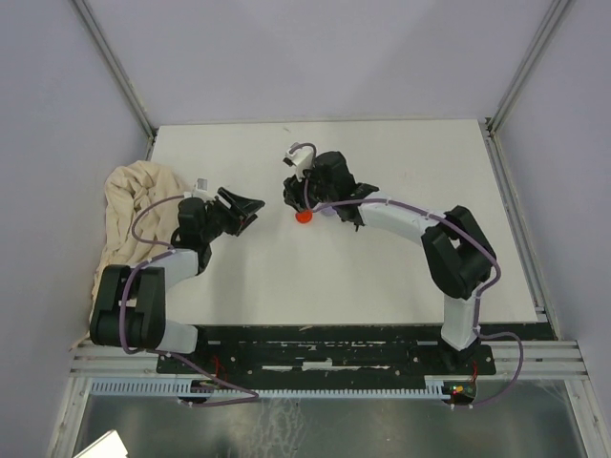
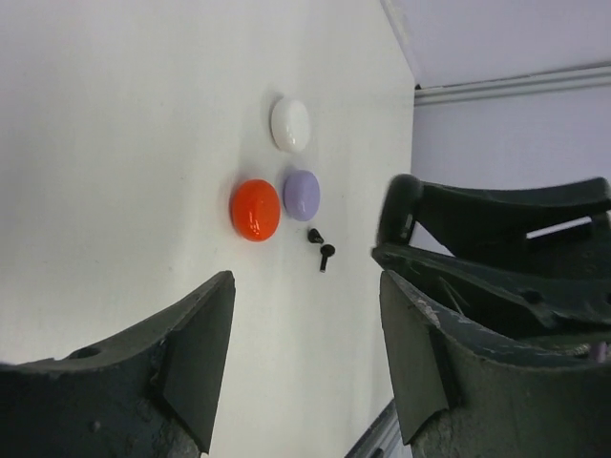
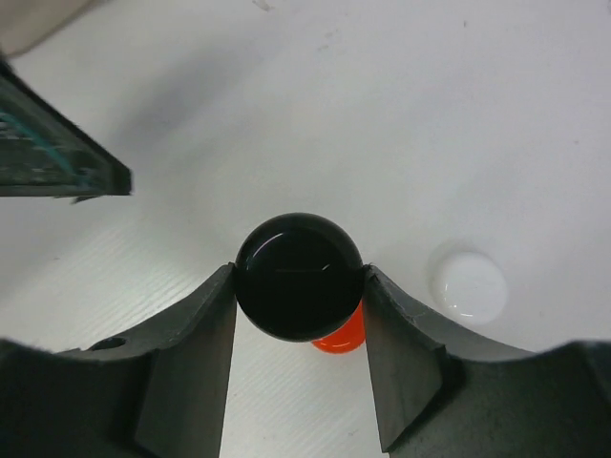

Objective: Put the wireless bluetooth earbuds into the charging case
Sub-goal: Pick up the charging case at the center of the board.

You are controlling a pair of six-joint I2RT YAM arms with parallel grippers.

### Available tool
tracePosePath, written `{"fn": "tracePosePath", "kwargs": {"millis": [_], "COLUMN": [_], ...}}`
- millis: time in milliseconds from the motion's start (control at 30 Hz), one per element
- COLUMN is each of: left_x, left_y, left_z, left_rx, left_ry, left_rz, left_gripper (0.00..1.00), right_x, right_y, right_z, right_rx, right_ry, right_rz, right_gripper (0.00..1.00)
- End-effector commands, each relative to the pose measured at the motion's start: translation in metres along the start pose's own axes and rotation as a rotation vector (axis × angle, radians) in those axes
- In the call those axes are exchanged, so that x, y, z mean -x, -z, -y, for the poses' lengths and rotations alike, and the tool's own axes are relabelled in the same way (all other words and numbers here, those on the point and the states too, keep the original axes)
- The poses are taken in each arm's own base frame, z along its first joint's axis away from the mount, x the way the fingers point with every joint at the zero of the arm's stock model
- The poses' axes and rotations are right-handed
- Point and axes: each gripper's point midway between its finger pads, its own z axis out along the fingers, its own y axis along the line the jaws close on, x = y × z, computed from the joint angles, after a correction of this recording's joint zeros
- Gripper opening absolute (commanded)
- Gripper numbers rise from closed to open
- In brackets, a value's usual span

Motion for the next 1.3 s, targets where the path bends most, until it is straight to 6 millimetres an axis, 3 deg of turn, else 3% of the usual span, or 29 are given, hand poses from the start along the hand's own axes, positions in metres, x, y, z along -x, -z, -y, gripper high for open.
{"fn": "tracePosePath", "kwargs": {"millis": [0, 200, 433, 767, 933, 1267], "left_x": [-0.011, -0.037, -0.054, -0.091, -0.104, -0.106], "left_y": [-0.003, -0.009, -0.005, -0.011, -0.013, -0.016], "left_z": [0.026, 0.038, 0.052, 0.069, 0.067, 0.068], "left_rx": [-0.134, -0.212, -0.289, -0.332, -0.328, -0.327], "left_ry": [0.015, 0.045, 0.077, 0.051, 0.053, 0.054], "left_rz": [-0.069, -0.130, -0.146, -0.211, -0.240, -0.239], "left_gripper": [0.68, 0.66, 0.65, 0.61, 0.59, 0.52], "right_x": [0.041, 0.020, -0.005, -0.017, -0.018, -0.021], "right_y": [0.039, 0.070, 0.087, 0.091, 0.092, 0.095], "right_z": [-0.025, -0.043, -0.050, -0.053, -0.053, -0.055], "right_rx": [0.106, 0.183, 0.199, 0.213, 0.212, 0.220], "right_ry": [0.068, 0.084, 0.069, 0.060, 0.062, 0.068], "right_rz": [0.132, 0.091, 0.034, 0.018, 0.017, 0.016], "right_gripper": [0.15, 0.14, 0.14, 0.14, 0.14, 0.13]}}
